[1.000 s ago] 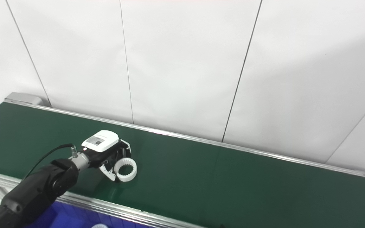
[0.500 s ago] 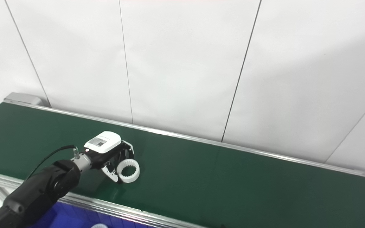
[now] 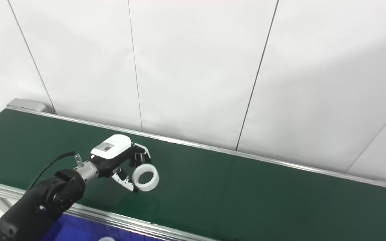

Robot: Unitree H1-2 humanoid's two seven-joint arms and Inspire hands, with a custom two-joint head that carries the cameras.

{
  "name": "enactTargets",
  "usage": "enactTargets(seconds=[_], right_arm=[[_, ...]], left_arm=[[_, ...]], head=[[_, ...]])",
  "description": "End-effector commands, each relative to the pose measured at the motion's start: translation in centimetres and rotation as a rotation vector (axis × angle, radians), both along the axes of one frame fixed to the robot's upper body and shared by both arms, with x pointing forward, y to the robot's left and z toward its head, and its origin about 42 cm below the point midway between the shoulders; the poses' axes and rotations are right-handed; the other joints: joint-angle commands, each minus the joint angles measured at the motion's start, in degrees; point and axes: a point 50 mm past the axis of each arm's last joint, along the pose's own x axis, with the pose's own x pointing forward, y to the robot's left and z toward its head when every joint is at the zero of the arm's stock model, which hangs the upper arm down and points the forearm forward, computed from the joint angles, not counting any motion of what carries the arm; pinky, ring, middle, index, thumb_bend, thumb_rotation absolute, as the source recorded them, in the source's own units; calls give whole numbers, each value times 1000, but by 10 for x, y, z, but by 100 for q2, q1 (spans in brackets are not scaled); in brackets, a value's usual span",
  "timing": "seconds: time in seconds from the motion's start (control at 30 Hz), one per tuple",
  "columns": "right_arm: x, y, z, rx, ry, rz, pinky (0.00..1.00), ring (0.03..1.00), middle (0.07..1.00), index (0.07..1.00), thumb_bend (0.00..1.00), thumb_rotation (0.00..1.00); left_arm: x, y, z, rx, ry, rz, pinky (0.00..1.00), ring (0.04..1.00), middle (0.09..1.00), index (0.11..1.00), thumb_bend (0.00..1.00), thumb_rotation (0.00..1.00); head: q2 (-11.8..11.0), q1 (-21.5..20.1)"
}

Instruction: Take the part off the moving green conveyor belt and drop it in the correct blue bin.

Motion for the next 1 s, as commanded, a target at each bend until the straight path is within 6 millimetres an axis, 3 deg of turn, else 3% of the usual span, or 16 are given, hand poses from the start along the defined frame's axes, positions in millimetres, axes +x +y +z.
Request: enactTargets(seconds=[0.0,0.27,0.57,0.67,0.83,0.93,0.97], right_arm=[[3,-1,12,22,-81,5,761,847,889,952,305,826],[4,-7,12,15,-81,8,751,841,883,946,336,823],[3,-14,16,5,-94,6,741,830,880,937,358,813],[2,-16,18,9,-97,7,744,834,880,938,400,813],[0,-20,22,3,-106,19,756,845,892,949,405,819],[0,-22,29,7,-113,19,761,846,893,950,421,824],[1,-22,31,9,-116,21,764,846,893,950,429,830]], left_arm=[[-4,-1,18,-69,-31,-4,362,418,491,544,474,0],[-37,-15,32,-104,-47,-17,385,402,488,545,473,0],[-69,-22,43,-87,-19,-40,386,403,478,544,473,0],[-80,-22,44,-79,9,-53,437,400,468,540,474,0],[-104,-20,35,-56,75,-53,449,400,469,538,474,0],[-113,-20,32,-50,100,-56,451,407,472,535,475,0],[-115,-19,32,-40,108,-57,449,408,472,534,475,0]], head=[[1,-7],[72,10],[343,56],[400,78],[668,117],[1101,150],[1150,153]])
